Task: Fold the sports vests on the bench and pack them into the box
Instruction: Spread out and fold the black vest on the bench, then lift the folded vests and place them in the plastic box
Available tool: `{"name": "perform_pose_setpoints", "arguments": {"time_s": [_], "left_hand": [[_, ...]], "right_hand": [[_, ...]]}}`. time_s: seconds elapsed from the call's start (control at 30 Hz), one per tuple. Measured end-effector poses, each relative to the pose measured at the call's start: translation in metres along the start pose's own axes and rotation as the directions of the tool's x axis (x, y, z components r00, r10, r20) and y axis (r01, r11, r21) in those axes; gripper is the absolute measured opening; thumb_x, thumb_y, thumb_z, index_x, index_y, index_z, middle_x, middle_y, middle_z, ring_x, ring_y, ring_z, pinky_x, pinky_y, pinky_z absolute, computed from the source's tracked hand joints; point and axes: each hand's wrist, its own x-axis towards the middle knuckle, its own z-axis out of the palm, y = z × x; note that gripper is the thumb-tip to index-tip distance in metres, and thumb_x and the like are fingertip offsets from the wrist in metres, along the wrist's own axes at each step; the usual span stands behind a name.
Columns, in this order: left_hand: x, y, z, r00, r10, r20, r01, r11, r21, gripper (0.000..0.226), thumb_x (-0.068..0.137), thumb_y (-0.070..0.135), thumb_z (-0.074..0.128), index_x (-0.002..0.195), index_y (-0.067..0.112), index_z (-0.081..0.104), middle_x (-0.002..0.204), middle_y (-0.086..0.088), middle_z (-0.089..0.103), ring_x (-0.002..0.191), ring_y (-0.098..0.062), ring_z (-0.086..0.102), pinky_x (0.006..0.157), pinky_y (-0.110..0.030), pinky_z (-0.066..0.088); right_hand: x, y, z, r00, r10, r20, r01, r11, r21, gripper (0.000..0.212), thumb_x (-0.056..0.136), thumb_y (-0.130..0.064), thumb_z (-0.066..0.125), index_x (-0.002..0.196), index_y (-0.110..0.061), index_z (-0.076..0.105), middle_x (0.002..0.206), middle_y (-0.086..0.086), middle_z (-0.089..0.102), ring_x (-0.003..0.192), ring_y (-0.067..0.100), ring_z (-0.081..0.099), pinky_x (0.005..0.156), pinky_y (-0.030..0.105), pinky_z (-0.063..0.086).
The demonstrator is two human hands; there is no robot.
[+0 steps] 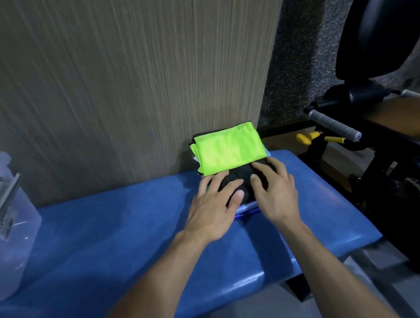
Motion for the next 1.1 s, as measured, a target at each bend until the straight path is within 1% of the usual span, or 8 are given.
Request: {"name": "perform_pose_setpoints", "arguments": {"time_s": [0.1, 0.23, 0.37, 0.5, 0.6, 0.87, 1.0, 1.1], "left_hand": [[0.003, 0.002, -0.006, 1.0, 0.005, 0.026, -0.004, 1.0, -0.01, 0.044, 0.105, 0.055, 0.031, 0.145, 0.045, 0.045, 0.159, 0.018, 0.027, 0.146, -0.013, 0.013, 0.112, -0.05, 0.039], [0.009, 0.006, -0.02, 1.0, 0.012, -0.017, -0.013, 1.0, -0.016, 0.039, 0.104, 0.05, 0.041, 0.138, 0.038, 0.055, 0.151, 0.017, 0.039, 0.142, -0.009, 0.02, 0.11, -0.043, 0.041], [0.013, 0.006, -0.024, 1.0, 0.014, -0.017, -0.014, 1.0, -0.025, 0.036, 0.103, 0.048, 0.046, 0.136, 0.035, 0.057, 0.145, 0.018, 0.044, 0.138, -0.01, 0.027, 0.104, -0.041, 0.046], [0.016, 0.008, -0.025, 0.998, -0.008, -0.056, 0.005, 0.999, -0.037, 0.036, 0.101, 0.047, 0.051, 0.133, 0.032, 0.051, 0.135, 0.018, 0.051, 0.13, -0.012, 0.035, 0.096, -0.042, 0.05], [0.02, 0.008, -0.027, 0.997, -0.029, -0.072, 0.023, 0.996, -0.083, 0.045, 0.098, 0.044, 0.056, 0.139, 0.034, 0.041, 0.135, 0.016, 0.054, 0.128, -0.014, 0.037, 0.094, -0.044, 0.05], [0.032, 0.008, -0.028, 0.999, -0.042, -0.026, 0.04, 0.995, -0.088, 0.067, 0.099, 0.044, 0.054, 0.158, 0.036, 0.024, 0.139, 0.014, 0.051, 0.131, -0.018, 0.034, 0.103, -0.048, 0.046], [0.038, 0.009, -0.033, 1.0, -0.024, -0.015, 0.023, 0.999, -0.046, 0.067, 0.1, 0.045, 0.051, 0.159, 0.033, 0.022, 0.14, 0.011, 0.048, 0.132, -0.02, 0.034, 0.104, -0.046, 0.045], [0.048, 0.015, -0.045, 0.999, 0.002, 0.038, -0.008, 0.985, 0.17, 0.066, 0.102, 0.045, 0.049, 0.159, 0.029, 0.023, 0.14, 0.004, 0.046, 0.127, -0.025, 0.04, 0.098, -0.045, 0.047]], "right_hand": [[-0.003, 0.002, -0.011, 0.971, 0.238, -0.04, -0.222, 0.946, 0.236, 0.062, 0.092, -0.047, 0.066, 0.146, -0.025, 0.047, 0.153, 0.002, 0.035, 0.134, 0.028, 0.045, 0.108, 0.045, 0.042], [-0.005, 0.001, -0.025, 0.819, 0.556, 0.141, -0.552, 0.699, 0.454, 0.1, 0.079, -0.058, 0.078, 0.155, -0.015, 0.029, 0.151, 0.004, 0.039, 0.131, 0.026, 0.049, 0.108, 0.047, 0.046], [-0.012, -0.002, -0.035, 0.688, 0.68, 0.254, -0.653, 0.426, 0.626, 0.089, 0.08, -0.045, 0.083, 0.145, -0.001, 0.04, 0.127, 0.011, 0.052, 0.107, 0.025, 0.061, 0.094, 0.046, 0.057], [-0.029, -0.006, -0.035, 0.659, 0.674, 0.334, -0.661, 0.308, 0.684, 0.057, 0.081, -0.037, 0.084, 0.112, 0.004, 0.059, 0.082, 0.009, 0.048, 0.083, 0.024, 0.058, 0.092, 0.047, 0.058], [-0.039, -0.021, -0.03, 0.663, 0.648, 0.375, -0.667, 0.284, 0.689, 0.035, 0.085, -0.03, 0.082, 0.088, -0.006, 0.056, 0.079, 0.009, 0.051, 0.083, 0.023, 0.06, 0.096, 0.048, 0.057], [-0.03, -0.036, 0.0, 0.664, 0.565, 0.489, -0.666, 0.15, 0.731, 0.048, 0.081, -0.033, 0.084, 0.121, -0.014, 0.064, 0.117, 0.005, 0.072, 0.108, 0.024, 0.069, 0.085, 0.04, 0.059], [-0.019, -0.04, 0.017, 0.629, 0.574, 0.525, -0.651, 0.02, 0.759, 0.055, 0.077, -0.034, 0.086, 0.124, -0.015, 0.065, 0.111, 0.003, 0.076, 0.1, 0.022, 0.073, 0.07, 0.032, 0.058], [-0.018, -0.043, 0.022, 0.606, 0.595, 0.528, -0.635, -0.038, 0.772, 0.055, 0.076, -0.032, 0.087, 0.122, -0.012, 0.065, 0.108, 0.003, 0.077, 0.095, 0.021, 0.074, 0.058, 0.027, 0.056]]}}
